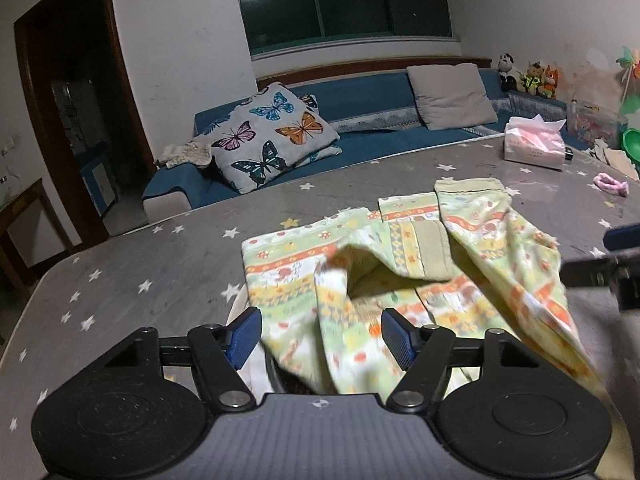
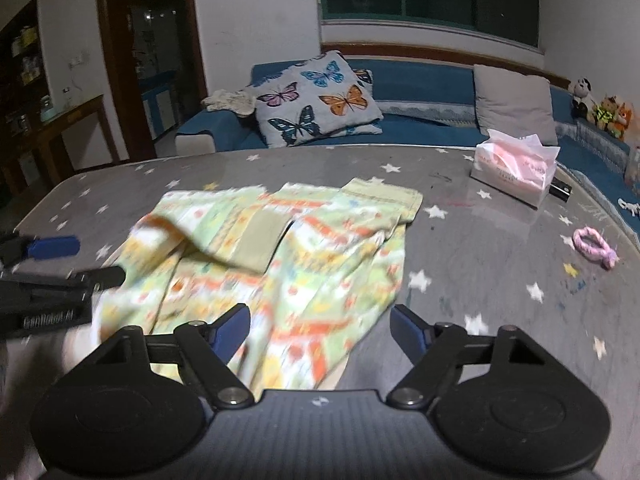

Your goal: Fold clothes

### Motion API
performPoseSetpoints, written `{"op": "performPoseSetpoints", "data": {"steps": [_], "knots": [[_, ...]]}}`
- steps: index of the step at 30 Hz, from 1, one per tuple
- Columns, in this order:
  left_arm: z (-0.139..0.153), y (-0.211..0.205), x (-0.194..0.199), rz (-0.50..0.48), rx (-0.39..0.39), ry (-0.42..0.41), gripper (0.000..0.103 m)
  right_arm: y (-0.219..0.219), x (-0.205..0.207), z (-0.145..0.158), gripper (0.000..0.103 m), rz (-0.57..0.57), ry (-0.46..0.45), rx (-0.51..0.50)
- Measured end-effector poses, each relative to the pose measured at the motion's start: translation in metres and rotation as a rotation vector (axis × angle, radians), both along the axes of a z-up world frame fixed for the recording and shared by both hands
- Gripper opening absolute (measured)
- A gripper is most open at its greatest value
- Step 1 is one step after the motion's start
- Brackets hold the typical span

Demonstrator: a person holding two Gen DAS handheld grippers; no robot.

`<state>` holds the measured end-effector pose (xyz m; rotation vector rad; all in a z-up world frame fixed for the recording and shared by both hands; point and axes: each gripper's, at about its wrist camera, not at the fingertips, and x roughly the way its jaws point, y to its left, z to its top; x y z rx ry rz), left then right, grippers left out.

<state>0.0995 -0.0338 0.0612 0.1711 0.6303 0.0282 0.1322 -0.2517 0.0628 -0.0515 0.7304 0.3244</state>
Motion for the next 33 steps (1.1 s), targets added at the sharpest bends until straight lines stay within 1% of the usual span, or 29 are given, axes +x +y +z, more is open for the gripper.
{"op": "performPoseSetpoints", "data": {"steps": [2, 3, 7, 8, 11, 13, 14, 15, 16, 17, 18, 21, 24, 25, 26, 28, 31, 33], "knots": [[-0.001, 0.0, 0.012, -0.008, -0.011, 0.004, 0.066, 0.002, 0.024, -0.001, 0.07, -0.007, 0.013, 0.004], [-0.002, 0.001, 0.018, -0.012, -0.017, 0.005, 0.064, 0.004, 0.032, -0.001, 0.069, -0.009, 0.016, 0.004], [-0.003, 0.002, 0.036, -0.033, -0.032, 0.007, 0.064, 0.018, 0.07, -0.003, 0.065, -0.002, 0.02, -0.026], [-0.004, 0.002, 0.04, -0.044, -0.033, 0.008, 0.062, 0.022, 0.079, -0.003, 0.064, 0.002, 0.019, -0.035], [-0.006, 0.002, 0.052, -0.08, -0.037, 0.016, 0.053, 0.036, 0.107, -0.01, 0.058, 0.008, 0.027, -0.053], [-0.009, 0.002, 0.06, -0.098, -0.039, 0.028, 0.045, 0.042, 0.125, -0.014, 0.054, -0.006, 0.035, -0.06], [-0.011, 0.002, 0.064, -0.102, -0.043, 0.037, 0.038, 0.045, 0.132, -0.016, 0.053, -0.01, 0.039, -0.062], [-0.013, 0.003, 0.067, -0.107, -0.049, 0.044, 0.035, 0.048, 0.14, -0.018, 0.052, -0.014, 0.048, -0.066], [-0.015, 0.004, 0.07, -0.112, -0.057, 0.048, 0.034, 0.052, 0.147, -0.021, 0.052, -0.016, 0.057, -0.073], [-0.016, 0.004, 0.072, -0.117, -0.066, 0.052, 0.031, 0.055, 0.153, -0.024, 0.05, -0.017, 0.063, -0.083], [-0.017, 0.005, 0.074, -0.121, -0.073, 0.055, 0.025, 0.058, 0.159, -0.027, 0.049, -0.018, 0.07, -0.093], [-0.019, 0.008, 0.075, -0.12, -0.087, 0.051, 0.014, 0.066, 0.17, -0.036, 0.042, -0.012, 0.097, -0.136], [-0.021, 0.012, 0.076, -0.116, -0.102, 0.047, 0.008, 0.068, 0.175, -0.044, 0.03, -0.021, 0.104, -0.182], [-0.02, 0.016, 0.074, -0.102, -0.111, 0.041, 0.008, 0.066, 0.175, -0.047, 0.019, -0.029, 0.106, -0.192], [-0.018, 0.02, 0.072, -0.086, -0.124, 0.036, 0.006, 0.064, 0.174, -0.048, 0.012, -0.038, 0.107, -0.199], [-0.014, 0.031, 0.067, -0.055, -0.149, 0.025, 0.006, 0.058, 0.171, -0.049, 0.003, -0.053, 0.098, -0.195], [-0.007, 0.046, 0.06, -0.013, -0.182, 0.005, 0.006, 0.047, 0.168, -0.043, 0.003, -0.073, 0.089, -0.161], [-0.004, 0.052, 0.056, -0.004, -0.191, 0.0, 0.006, 0.041, 0.169, -0.037, 0.006, -0.079, 0.09, -0.12]]}}
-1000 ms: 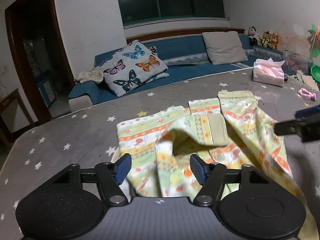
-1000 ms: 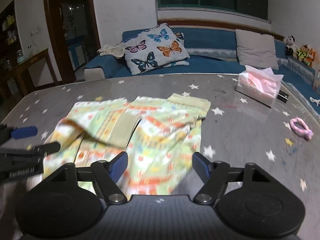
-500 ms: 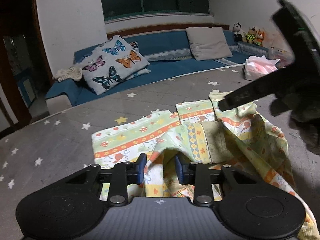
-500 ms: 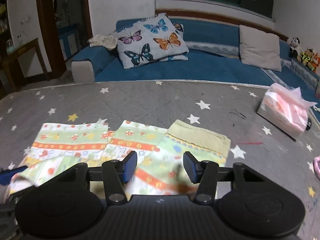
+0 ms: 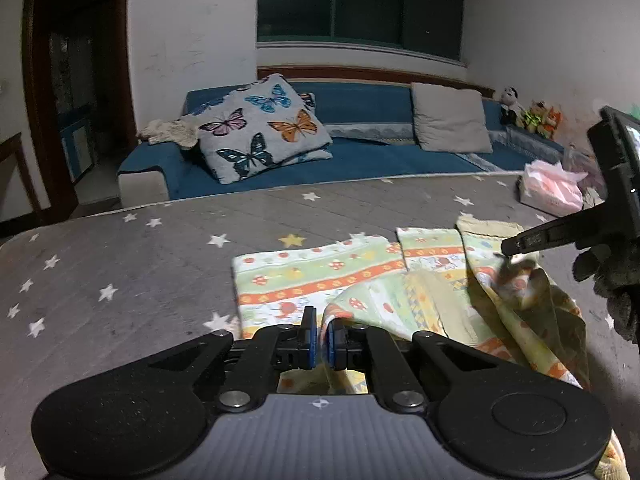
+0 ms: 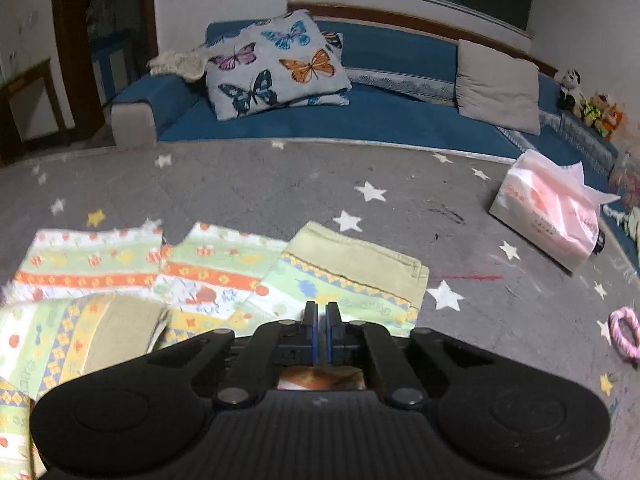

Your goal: Fold clothes

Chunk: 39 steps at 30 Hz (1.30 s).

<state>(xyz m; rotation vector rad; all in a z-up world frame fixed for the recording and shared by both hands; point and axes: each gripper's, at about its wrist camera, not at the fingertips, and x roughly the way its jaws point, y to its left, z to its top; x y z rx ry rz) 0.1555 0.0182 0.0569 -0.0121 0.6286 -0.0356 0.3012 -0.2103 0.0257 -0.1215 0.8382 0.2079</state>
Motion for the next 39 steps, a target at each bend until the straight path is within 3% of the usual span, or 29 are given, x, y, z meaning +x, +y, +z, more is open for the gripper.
{"op": "performPoseSetpoints", "data": {"steps": [5, 8, 11, 12, 13, 14, 16, 17, 20, 30, 35, 37, 39], "knots": [[0.003, -0.01, -0.006, -0.061, 0.028, -0.01, 0.007, 0.006, 0.01, 0.002, 0.032, 0.013, 0.033, 0.065], [0.0, -0.017, -0.003, -0.087, 0.055, -0.011, 0.016, 0.019, 0.013, -0.006, 0.034, 0.042, 0.038, 0.013], [-0.007, -0.021, 0.005, -0.087, 0.079, 0.001, 0.036, 0.03, 0.015, -0.014, 0.034, 0.066, 0.047, -0.031], [-0.009, -0.023, 0.008, -0.087, 0.087, 0.006, 0.036, 0.032, 0.014, -0.015, 0.034, 0.069, 0.04, -0.044], [-0.012, -0.023, 0.01, -0.087, 0.09, 0.012, 0.036, 0.034, 0.013, -0.015, 0.033, 0.071, 0.031, -0.058], [-0.015, -0.022, 0.013, -0.088, 0.084, 0.022, 0.034, 0.036, 0.012, -0.015, 0.025, 0.07, 0.028, -0.062], [-0.02, -0.017, 0.015, -0.092, 0.061, 0.041, 0.012, 0.035, 0.011, -0.013, 0.006, 0.067, 0.037, -0.04], [-0.021, -0.014, 0.015, -0.087, 0.051, 0.047, 0.006, 0.033, 0.01, -0.012, 0.003, 0.061, 0.035, -0.039], [-0.02, -0.004, 0.009, -0.051, 0.031, 0.04, 0.002, 0.025, 0.004, -0.007, 0.0, 0.05, 0.01, -0.055], [0.01, 0.035, -0.049, 0.123, -0.064, -0.068, 0.002, -0.03, -0.021, 0.028, 0.0, -0.011, -0.041, 0.032], [0.014, 0.051, -0.091, 0.22, -0.12, -0.126, 0.002, -0.02, -0.01, 0.022, 0.012, 0.004, 0.004, 0.131], [0.01, 0.053, -0.101, 0.235, -0.104, -0.12, 0.002, -0.007, -0.004, 0.015, 0.02, 0.017, 0.015, 0.115], [0.005, 0.056, -0.106, 0.241, -0.086, -0.1, 0.003, 0.008, 0.003, 0.006, 0.021, 0.032, 0.028, 0.08]]}}
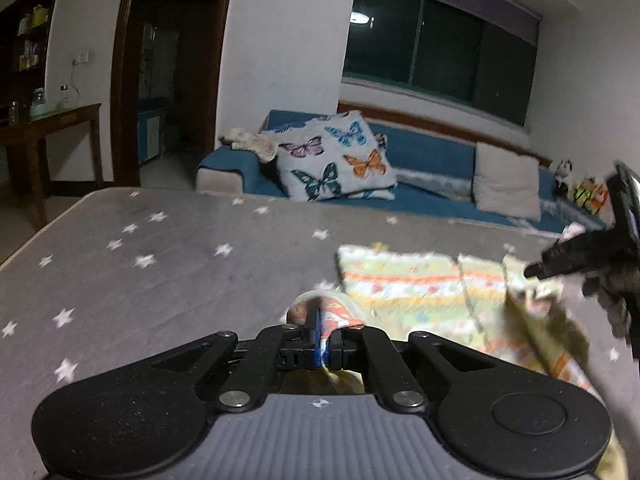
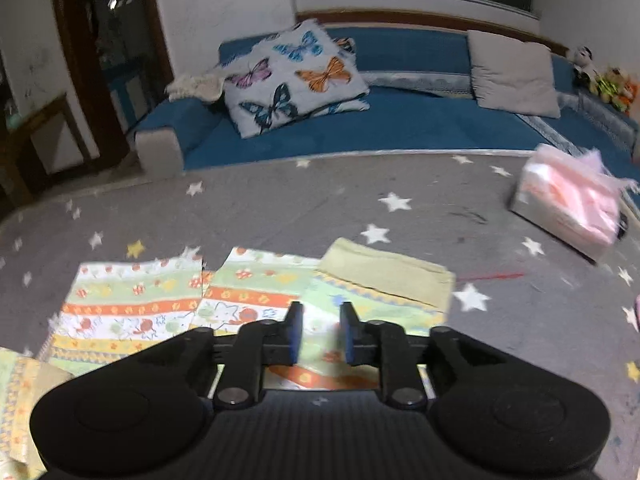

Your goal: Fold clothes

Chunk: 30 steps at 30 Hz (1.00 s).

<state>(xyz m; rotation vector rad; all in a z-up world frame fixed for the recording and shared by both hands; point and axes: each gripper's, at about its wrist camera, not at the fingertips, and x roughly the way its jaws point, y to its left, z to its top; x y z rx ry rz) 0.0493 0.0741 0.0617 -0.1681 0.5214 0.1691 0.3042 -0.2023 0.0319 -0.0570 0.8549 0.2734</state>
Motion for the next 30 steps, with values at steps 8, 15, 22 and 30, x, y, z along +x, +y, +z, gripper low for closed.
{"op": "performPoseSetpoints", "data": {"steps": [8, 15, 22, 30], "knots": [[-0.016, 0.007, -0.008, -0.027, 0.022, 0.068, 0.018, 0.032, 0.013, -0.024, 0.034, -0.016, 0.006, -0.116], [-0.018, 0.009, -0.012, -0.025, 0.033, 0.061, 0.046, 0.03, 0.009, -0.022, 0.014, 0.001, 0.015, -0.16], [-0.024, 0.015, -0.004, -0.04, -0.002, 0.086, 0.018, 0.006, 0.001, -0.011, 0.002, -0.035, 0.007, -0.074], [-0.029, 0.019, -0.001, -0.01, -0.024, 0.102, 0.007, -0.027, -0.016, 0.014, 0.002, -0.055, -0.017, 0.008]]}}
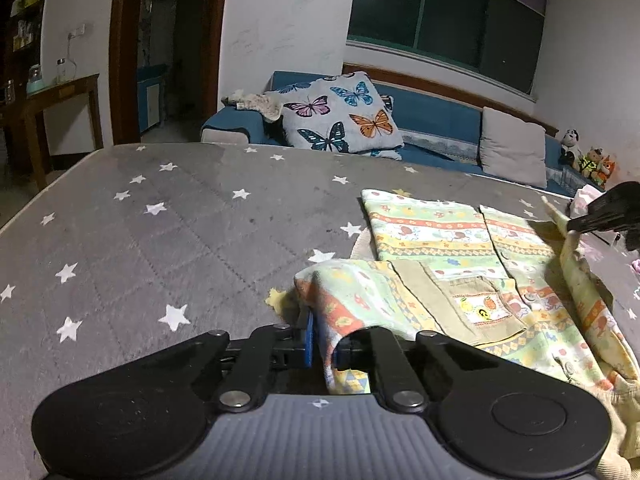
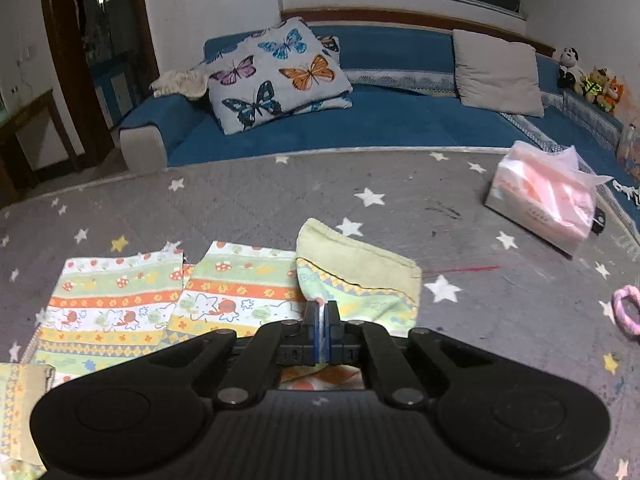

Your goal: Fold clothes

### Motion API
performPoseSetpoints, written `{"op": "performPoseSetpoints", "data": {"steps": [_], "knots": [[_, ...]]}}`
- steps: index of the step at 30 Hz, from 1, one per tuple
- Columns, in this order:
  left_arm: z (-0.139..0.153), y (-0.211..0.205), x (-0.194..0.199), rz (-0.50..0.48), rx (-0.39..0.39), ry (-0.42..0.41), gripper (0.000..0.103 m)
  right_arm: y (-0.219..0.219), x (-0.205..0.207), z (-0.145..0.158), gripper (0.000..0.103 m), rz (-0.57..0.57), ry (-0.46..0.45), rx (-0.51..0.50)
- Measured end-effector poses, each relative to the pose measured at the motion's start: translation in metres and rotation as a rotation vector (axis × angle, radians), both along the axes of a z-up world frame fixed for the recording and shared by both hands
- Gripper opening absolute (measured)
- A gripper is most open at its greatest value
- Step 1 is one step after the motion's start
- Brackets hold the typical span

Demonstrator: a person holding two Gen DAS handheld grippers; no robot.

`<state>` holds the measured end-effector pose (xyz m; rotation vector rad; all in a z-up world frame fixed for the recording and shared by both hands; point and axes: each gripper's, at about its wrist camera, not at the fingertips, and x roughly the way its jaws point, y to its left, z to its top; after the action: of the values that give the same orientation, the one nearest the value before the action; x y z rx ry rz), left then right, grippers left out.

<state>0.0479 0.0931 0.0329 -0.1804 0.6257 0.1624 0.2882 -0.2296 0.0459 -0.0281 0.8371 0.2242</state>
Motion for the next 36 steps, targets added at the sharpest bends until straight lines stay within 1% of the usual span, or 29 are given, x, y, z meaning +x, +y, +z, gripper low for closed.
{"op": "performPoseSetpoints", "data": {"steps": [4, 7, 13, 17, 19, 22, 25, 27, 29, 30, 32, 33, 36], "knots": [[0.0, 0.005, -0.007, 0.025, -0.013, 0.001, 0.005, -0.022, -0.017, 0.01, 0.002, -0.021, -0.041, -0.004], [0.002, 0.008, -0.014, 0.04, -0.022, -0.007, 0.005, -0.046, -0.035, 0.017, 0.002, -0.044, -0.07, -0.014], [0.003, 0.011, -0.031, 0.07, -0.031, -0.016, 0.003, -0.111, -0.081, 0.026, 0.002, -0.129, -0.113, -0.043], [0.005, 0.012, -0.048, 0.092, -0.048, -0.023, 0.003, -0.159, -0.112, 0.026, 0.002, -0.203, -0.13, -0.053], [0.006, 0.013, -0.057, 0.095, -0.061, -0.025, 0.003, -0.183, -0.124, 0.023, 0.002, -0.238, -0.121, -0.046], [0.006, 0.009, -0.066, 0.08, -0.064, -0.014, 0.003, -0.208, -0.137, 0.01, 0.002, -0.273, -0.093, -0.035], [0.003, 0.004, -0.071, 0.076, -0.054, 0.009, 0.003, -0.223, -0.145, -0.011, 0.002, -0.293, -0.047, -0.002], [0.0, 0.005, -0.072, 0.08, -0.063, 0.024, 0.004, -0.229, -0.147, -0.025, 0.003, -0.313, -0.016, 0.014], [-0.001, 0.006, -0.074, 0.08, -0.065, 0.032, 0.007, -0.234, -0.152, -0.036, 0.007, -0.336, 0.002, 0.023], [0.0, 0.006, -0.074, 0.077, -0.061, 0.035, 0.008, -0.237, -0.154, -0.037, 0.008, -0.345, 0.003, 0.026], [0.0, 0.008, -0.074, 0.072, -0.053, 0.042, 0.011, -0.243, -0.157, -0.037, 0.015, -0.363, -0.003, 0.021], [0.0, 0.007, -0.074, 0.075, -0.046, 0.047, 0.014, -0.245, -0.157, -0.035, 0.015, -0.375, -0.007, 0.009], [0.001, 0.006, -0.074, 0.078, -0.032, 0.048, 0.016, -0.253, -0.159, -0.028, 0.017, -0.399, -0.025, -0.018]]}}
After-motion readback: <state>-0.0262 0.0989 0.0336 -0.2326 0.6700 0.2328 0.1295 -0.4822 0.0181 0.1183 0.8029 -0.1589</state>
